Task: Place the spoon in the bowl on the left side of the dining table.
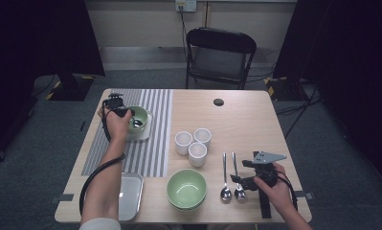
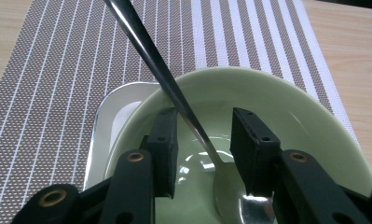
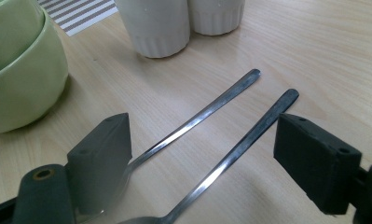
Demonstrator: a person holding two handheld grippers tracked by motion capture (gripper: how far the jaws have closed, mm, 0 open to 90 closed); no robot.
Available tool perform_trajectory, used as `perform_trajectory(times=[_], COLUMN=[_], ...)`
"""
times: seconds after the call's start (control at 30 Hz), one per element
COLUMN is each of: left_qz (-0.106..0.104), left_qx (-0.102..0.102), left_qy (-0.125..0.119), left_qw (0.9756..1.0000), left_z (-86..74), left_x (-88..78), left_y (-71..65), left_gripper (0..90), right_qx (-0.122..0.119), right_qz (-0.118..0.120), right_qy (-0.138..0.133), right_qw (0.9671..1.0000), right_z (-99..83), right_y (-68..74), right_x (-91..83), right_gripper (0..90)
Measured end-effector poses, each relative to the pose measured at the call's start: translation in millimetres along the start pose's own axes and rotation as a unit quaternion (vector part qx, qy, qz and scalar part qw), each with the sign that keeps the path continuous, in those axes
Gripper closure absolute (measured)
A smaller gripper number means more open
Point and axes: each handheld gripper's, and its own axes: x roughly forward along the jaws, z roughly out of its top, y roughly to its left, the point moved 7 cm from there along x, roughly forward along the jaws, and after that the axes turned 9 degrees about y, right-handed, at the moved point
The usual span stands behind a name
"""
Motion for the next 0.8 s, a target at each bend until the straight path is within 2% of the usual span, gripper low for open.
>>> perform_trajectory(times=[0.2, 0.37, 0.6, 0.8], left_qz=[0.005, 0.009, 0.009, -0.007], left_qx=[0.009, 0.02, 0.031, 0.029], left_qy=[0.0, 0.014, 0.019, 0.02], left_qw=[0.9999, 0.9997, 0.9993, 0.9993], left_z=[1.5, -1.8, -3.0, -3.9], left_x=[4.0, 9.1, 10.4, 9.4], left_y=[-2.6, -3.8, -4.3, -4.7], left_gripper=[64.5, 70.8, 78.9, 84.2], right_qx=[-0.001, -0.003, -0.006, -0.008], right_qz=[0.001, 0.003, 0.004, 0.008], right_qy=[-0.001, -0.002, -0.002, -0.006], right_qw=[1.0, 1.0, 1.0, 0.9999], right_z=[0.3, 0.5, 0.4, 1.4], right_y=[0.0, 0.4, 0.6, 2.1], right_x=[-0.2, -0.2, -0.3, -0.8], right_gripper=[18.5, 18.6, 18.6, 18.6])
